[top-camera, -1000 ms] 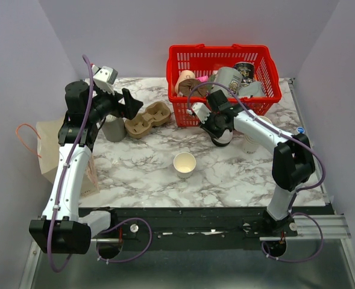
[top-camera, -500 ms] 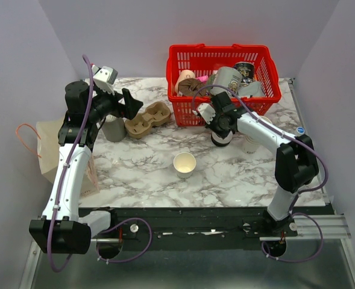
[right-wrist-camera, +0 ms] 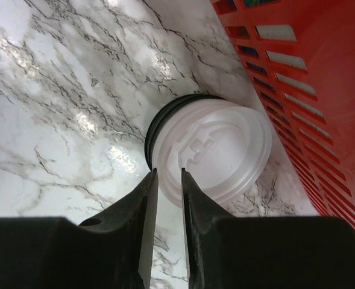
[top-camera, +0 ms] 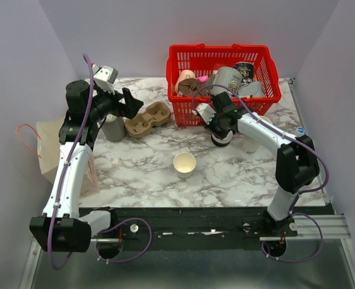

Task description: Pack the takeout coffee

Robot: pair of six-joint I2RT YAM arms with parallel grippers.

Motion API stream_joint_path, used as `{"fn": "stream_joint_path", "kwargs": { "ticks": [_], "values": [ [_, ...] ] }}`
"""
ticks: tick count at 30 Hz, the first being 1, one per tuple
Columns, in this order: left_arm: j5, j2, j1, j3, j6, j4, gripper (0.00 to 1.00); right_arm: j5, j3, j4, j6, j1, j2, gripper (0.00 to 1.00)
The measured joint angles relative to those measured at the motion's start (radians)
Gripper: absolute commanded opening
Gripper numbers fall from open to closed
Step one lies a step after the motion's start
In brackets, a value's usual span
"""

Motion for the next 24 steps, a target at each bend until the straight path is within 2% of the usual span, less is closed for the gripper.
{"fn": "stream_joint_path", "kwargs": {
  "ticks": [24],
  "values": [
    [0.000, 0.000, 0.000, 0.000, 0.000, 0.000, 0.99, -0.026, -0.006, 0.023, -0.008, 0.000, 0.000, 0.30]
  ]
}}
